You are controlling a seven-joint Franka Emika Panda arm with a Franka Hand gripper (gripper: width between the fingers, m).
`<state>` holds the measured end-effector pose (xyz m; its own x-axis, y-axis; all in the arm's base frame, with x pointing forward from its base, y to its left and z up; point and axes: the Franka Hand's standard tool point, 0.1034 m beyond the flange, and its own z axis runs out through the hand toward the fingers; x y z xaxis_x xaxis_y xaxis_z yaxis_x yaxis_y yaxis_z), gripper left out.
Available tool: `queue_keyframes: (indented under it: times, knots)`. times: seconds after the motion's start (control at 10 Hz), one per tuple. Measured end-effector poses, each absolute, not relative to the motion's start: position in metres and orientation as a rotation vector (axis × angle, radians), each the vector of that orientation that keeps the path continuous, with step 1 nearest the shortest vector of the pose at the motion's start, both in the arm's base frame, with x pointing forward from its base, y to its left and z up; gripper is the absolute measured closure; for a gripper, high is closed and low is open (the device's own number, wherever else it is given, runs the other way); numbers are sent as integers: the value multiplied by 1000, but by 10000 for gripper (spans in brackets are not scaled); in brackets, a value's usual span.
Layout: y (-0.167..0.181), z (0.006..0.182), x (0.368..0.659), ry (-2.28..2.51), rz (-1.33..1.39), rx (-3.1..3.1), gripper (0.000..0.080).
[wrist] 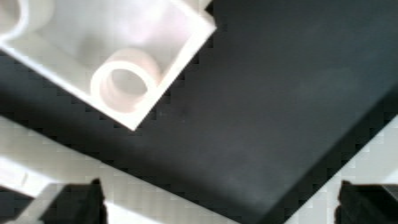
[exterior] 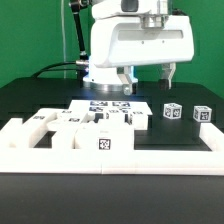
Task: Assemble chair
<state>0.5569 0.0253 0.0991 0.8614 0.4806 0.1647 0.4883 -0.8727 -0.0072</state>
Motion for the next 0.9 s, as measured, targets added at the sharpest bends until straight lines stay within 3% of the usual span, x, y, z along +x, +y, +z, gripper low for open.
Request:
queue_keyframes:
  times: [0.3, 0.9]
  knots:
    - [14, 87, 556, -96, -95, -3031, 150]
    - [8, 80, 566, 196, -62, -3000, 150]
